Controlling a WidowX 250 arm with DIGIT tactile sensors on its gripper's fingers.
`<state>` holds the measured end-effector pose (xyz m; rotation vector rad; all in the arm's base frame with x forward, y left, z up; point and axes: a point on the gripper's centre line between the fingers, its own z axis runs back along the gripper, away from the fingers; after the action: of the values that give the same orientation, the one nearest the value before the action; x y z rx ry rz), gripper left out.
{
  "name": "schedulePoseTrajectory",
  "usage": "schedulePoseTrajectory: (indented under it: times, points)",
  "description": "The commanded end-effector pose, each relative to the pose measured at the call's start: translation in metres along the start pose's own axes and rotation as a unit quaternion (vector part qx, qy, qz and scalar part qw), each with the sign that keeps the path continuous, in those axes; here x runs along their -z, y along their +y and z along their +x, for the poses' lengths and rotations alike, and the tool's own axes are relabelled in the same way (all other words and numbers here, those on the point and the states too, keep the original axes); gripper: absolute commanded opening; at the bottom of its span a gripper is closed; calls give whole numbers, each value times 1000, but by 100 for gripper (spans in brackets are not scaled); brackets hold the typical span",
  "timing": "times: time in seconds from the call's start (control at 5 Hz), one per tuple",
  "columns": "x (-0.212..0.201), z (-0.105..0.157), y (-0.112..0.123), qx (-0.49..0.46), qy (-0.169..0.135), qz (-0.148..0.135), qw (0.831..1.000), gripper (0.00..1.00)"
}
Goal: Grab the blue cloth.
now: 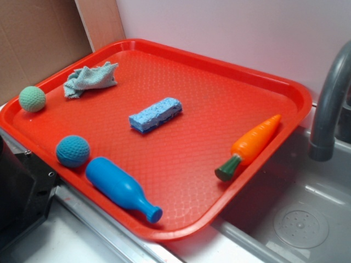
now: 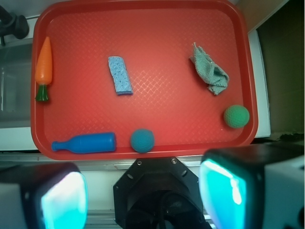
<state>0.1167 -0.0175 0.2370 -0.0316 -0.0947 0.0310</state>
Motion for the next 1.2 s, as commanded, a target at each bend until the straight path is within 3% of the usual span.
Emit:
schedulePoseTrajectory:
  times: [0.0,0.2,0.4,0.6,0.8,1.0]
  points:
    - [0,0,0,0,0,0,1000,100]
    - [52,40,50,-68,20,69,995,100]
    - [85,75,81,-74,31,103,991,100]
    - [119,105,98,51,18,111,992,100]
    - [150,113,121,175,-1,113,978,100]
    - [181,114,135,220,6,82,972,100]
